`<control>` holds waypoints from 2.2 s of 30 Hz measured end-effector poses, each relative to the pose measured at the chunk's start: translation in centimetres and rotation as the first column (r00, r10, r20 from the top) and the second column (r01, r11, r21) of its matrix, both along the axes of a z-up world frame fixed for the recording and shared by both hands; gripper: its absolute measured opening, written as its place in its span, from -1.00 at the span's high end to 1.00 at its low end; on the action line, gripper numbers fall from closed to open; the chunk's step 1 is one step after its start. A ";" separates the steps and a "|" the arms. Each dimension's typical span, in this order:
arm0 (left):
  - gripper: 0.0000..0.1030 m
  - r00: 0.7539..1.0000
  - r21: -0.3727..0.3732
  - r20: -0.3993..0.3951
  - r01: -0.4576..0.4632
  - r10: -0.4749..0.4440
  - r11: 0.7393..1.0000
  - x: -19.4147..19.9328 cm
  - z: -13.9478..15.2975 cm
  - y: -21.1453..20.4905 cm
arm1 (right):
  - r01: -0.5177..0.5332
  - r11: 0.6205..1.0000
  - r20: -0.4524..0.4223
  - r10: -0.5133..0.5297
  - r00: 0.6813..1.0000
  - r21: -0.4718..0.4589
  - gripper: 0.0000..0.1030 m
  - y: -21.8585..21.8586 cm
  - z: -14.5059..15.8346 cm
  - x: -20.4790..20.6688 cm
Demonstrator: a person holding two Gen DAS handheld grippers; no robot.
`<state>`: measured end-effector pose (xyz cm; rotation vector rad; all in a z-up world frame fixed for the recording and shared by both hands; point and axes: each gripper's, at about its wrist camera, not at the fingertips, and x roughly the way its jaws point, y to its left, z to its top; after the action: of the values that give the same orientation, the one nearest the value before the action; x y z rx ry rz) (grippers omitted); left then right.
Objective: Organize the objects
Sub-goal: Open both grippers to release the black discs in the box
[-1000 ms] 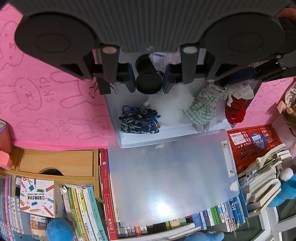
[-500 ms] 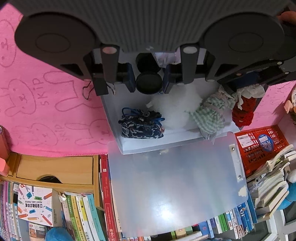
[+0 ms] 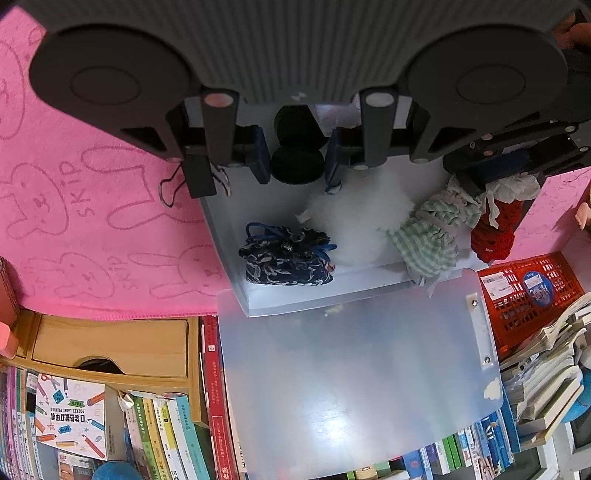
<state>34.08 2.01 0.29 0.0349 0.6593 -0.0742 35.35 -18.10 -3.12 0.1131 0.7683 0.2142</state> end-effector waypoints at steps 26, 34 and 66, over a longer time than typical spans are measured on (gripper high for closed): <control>-0.31 1.000 -0.024 -0.027 0.005 -0.005 1.000 -0.2 0.2 -0.2 | -0.033 0.999 0.028 0.034 0.999 -0.037 -0.32 0.6 0.2 -0.7; -0.49 1.000 -0.020 -0.031 0.004 -0.004 1.000 -0.6 0.5 -0.4 | -0.051 0.997 0.051 0.054 0.997 -0.057 -0.40 0.7 0.6 -1.6; -0.84 0.999 -0.003 0.044 -0.001 0.001 1.000 -6.4 3.7 -0.4 | 0.021 0.999 0.224 -0.015 0.974 -0.024 -1.00 -0.6 3.8 -8.2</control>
<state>27.65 1.63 4.02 0.0335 0.6156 -0.0729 27.17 -18.66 0.63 0.0696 0.5449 0.1957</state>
